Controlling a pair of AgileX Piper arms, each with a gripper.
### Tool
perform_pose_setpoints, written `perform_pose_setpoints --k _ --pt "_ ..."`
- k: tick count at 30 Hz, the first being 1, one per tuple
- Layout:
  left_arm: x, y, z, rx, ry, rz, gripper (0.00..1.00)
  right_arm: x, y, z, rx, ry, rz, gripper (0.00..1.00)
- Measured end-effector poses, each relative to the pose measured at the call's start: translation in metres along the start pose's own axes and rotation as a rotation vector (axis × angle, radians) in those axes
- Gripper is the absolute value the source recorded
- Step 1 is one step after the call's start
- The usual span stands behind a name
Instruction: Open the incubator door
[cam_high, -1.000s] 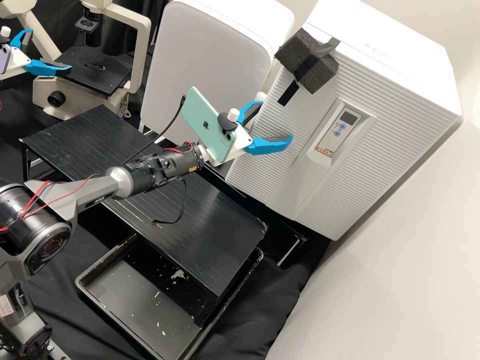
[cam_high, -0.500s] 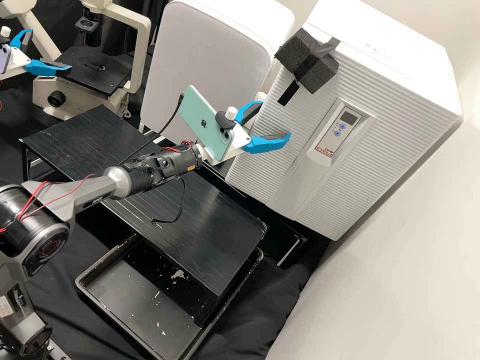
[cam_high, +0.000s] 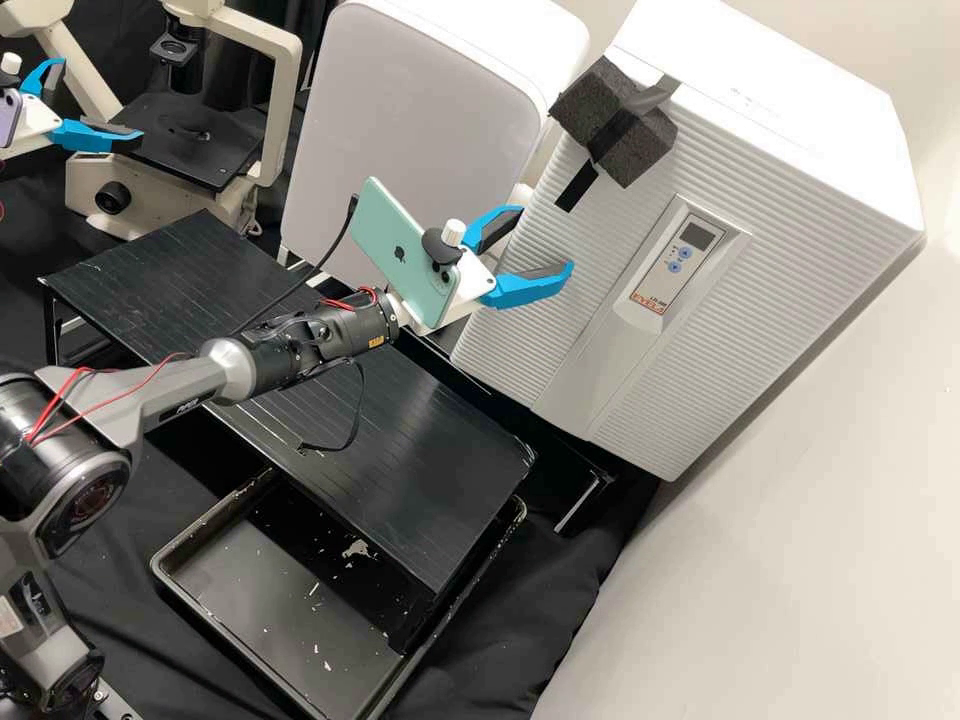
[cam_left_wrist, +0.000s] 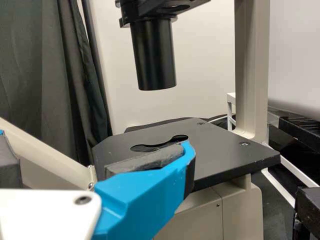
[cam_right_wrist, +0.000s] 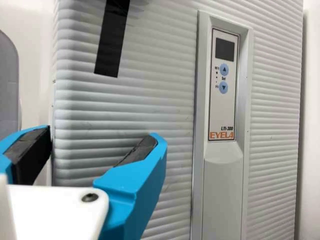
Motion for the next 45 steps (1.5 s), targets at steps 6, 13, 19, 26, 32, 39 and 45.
perform_pose_setpoints --k 6,13,19,26,32,39,45 --pt "0.0 0.0 0.0 0.0 0.0 0.0 1.0 -0.008 0.004 0.0 0.026 -0.001 -0.006 0.0" --pt "0.0 0.0 0.0 0.0 0.0 0.0 1.0 -0.009 0.005 0.001 0.011 0.007 -0.02 0.0" --pt "0.0 0.0 0.0 0.0 0.0 0.0 1.0 -0.009 0.005 0.0 0.006 0.011 -0.021 0.0" --pt "0.0 0.0 0.0 0.0 0.0 0.0 1.0 -0.009 0.005 0.0 -0.006 0.017 -0.024 1.0" --pt "0.0 0.0 0.0 0.0 0.0 0.0 1.0 -0.007 0.006 0.0 0.006 0.012 -0.018 1.0" --pt "0.0 0.0 0.0 0.0 0.0 0.0 1.0 -0.001 0.006 -0.001 0.02 0.006 -0.007 1.0" --pt "0.0 0.0 0.0 0.0 0.0 0.0 1.0 0.002 0.006 0.001 0.024 -0.006 0.007 1.0"
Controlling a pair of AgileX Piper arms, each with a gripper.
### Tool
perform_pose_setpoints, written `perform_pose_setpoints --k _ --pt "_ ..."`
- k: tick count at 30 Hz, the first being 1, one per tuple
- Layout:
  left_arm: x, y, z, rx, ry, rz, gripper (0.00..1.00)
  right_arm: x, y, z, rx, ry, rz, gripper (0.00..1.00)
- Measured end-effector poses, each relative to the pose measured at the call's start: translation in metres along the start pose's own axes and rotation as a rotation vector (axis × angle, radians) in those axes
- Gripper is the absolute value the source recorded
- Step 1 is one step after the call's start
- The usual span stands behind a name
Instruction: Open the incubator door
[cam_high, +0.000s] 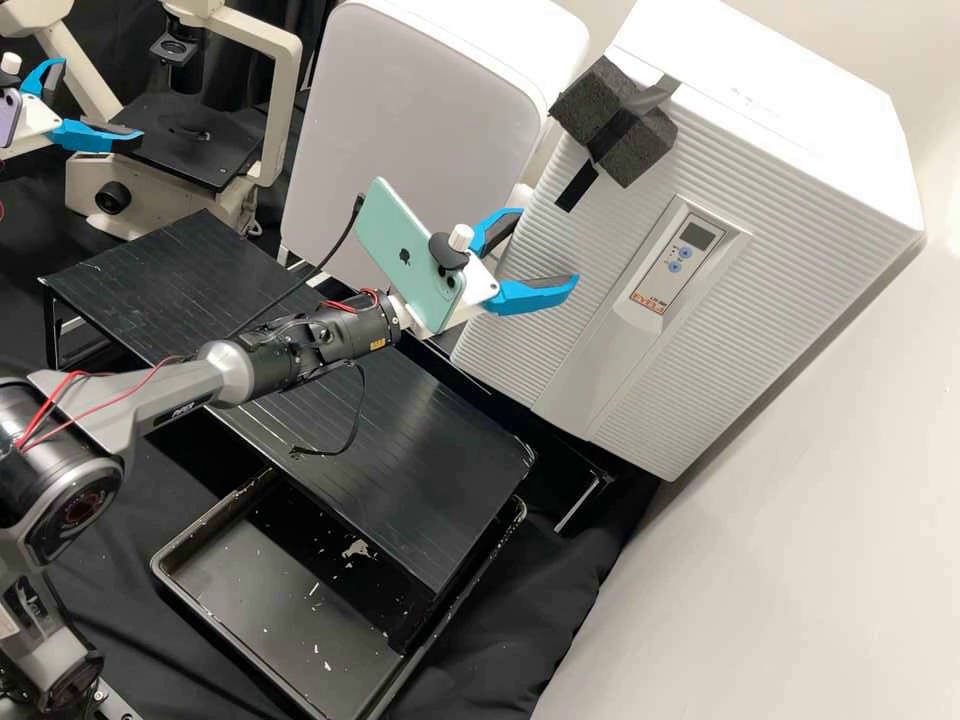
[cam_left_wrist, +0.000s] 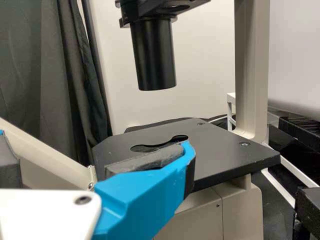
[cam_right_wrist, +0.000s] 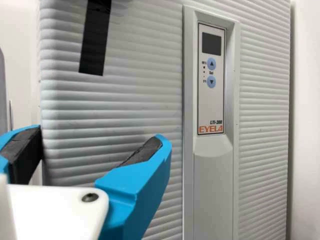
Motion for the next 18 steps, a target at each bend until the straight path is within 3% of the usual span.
perform_pose_setpoints --k 1,18 --pt "0.0 0.0 0.0 0.0 0.0 0.0 1.0 0.0005 0.0006 -0.0001 0.0 0.0 0.002 0.0" --pt "0.0 0.0 0.0 0.0 0.0 0.0 1.0 0.0008 0.0001 -0.0013 -0.015 0.013 -0.002 0.0"
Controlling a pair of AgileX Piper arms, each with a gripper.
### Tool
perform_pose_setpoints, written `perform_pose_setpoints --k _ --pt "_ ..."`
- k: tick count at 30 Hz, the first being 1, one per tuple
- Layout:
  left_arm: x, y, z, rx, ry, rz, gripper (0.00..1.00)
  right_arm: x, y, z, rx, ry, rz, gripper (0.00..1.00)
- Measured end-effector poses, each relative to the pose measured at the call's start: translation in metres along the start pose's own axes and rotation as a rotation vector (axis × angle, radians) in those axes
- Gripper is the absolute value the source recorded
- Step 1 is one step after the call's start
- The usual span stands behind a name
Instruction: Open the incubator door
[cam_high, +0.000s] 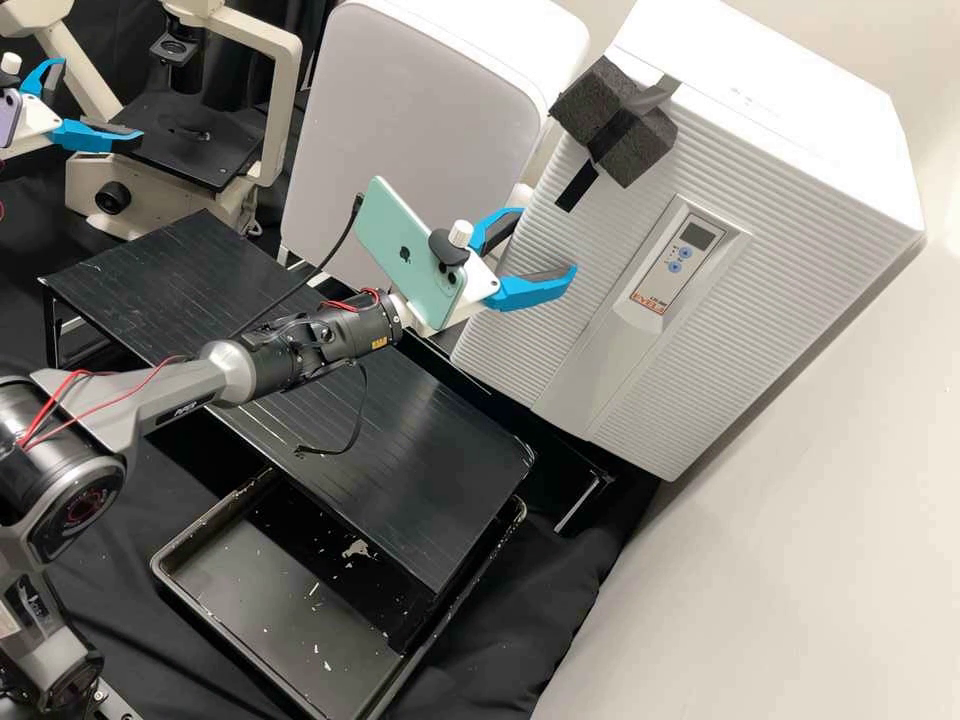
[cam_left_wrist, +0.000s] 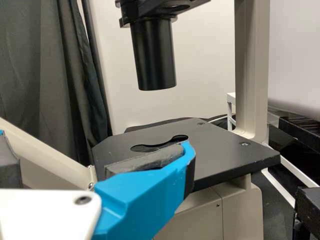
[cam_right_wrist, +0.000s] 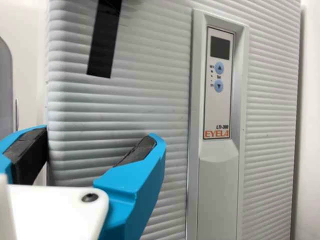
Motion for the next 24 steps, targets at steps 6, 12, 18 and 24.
perform_pose_setpoints --k 6,12,18,24 --pt "0.0 0.0 0.0 0.0 0.0 0.0 1.0 0.0002 -0.0005 0.0001 -0.003 0.002 -0.002 0.0" --pt "0.0 0.0 0.0 0.0 0.0 0.0 1.0 0.0002 -0.0005 0.0001 -0.003 0.002 -0.002 0.0" --pt "0.0 0.0 0.0 0.0 0.0 0.0 1.0 -0.0004 -0.0002 0.0001 -0.003 0.002 -0.002 0.0" --pt "0.0 0.0 0.0 0.0 0.0 0.0 1.0 -0.006 0.0011 0.0015 -0.017 0.009 -0.007 0.0"
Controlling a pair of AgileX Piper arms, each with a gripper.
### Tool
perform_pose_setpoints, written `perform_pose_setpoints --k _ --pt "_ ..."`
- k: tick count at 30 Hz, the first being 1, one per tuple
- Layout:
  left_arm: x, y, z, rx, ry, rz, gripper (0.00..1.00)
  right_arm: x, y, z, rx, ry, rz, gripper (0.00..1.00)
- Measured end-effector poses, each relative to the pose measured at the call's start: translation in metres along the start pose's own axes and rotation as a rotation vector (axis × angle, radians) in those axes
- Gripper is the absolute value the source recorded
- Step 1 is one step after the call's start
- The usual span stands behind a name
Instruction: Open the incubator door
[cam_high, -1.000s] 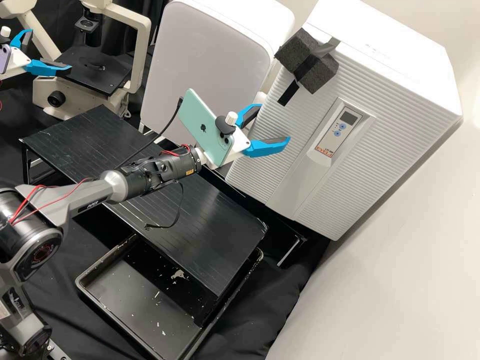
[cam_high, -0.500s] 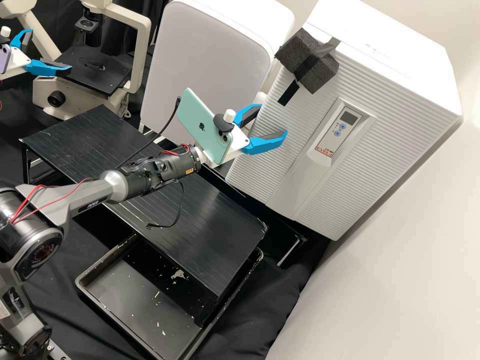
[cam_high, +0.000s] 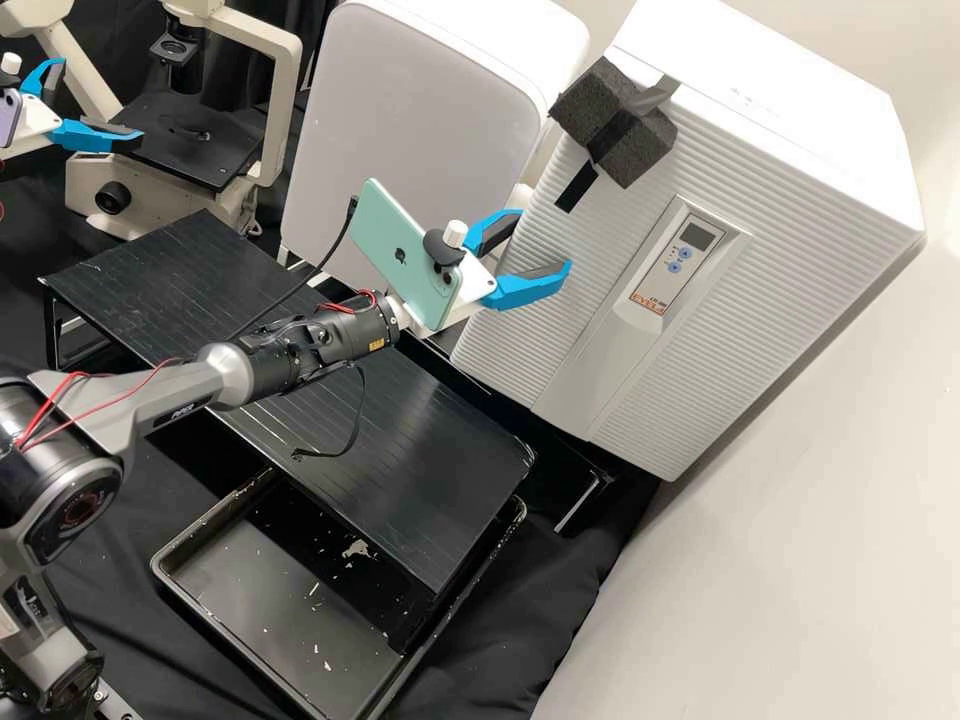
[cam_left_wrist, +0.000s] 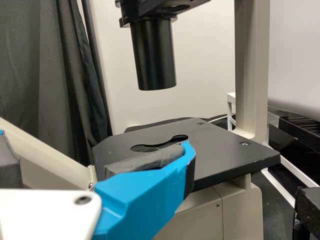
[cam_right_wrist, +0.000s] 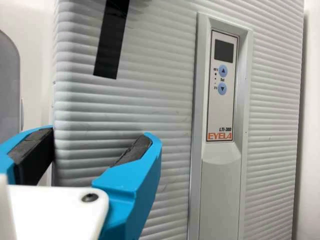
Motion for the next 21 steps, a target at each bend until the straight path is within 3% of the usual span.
perform_pose_setpoints --k 18,21 --pt "0.0 0.0 0.0 0.0 0.0 0.0 1.0 -0.039 0.022 0.011 -0.022 0.011 0.041 0.0" --pt "0.0 0.0 0.0 0.0 0.0 0.0 1.0 -0.055 0.028 0.015 -0.003 -0.001 0.073 0.0"
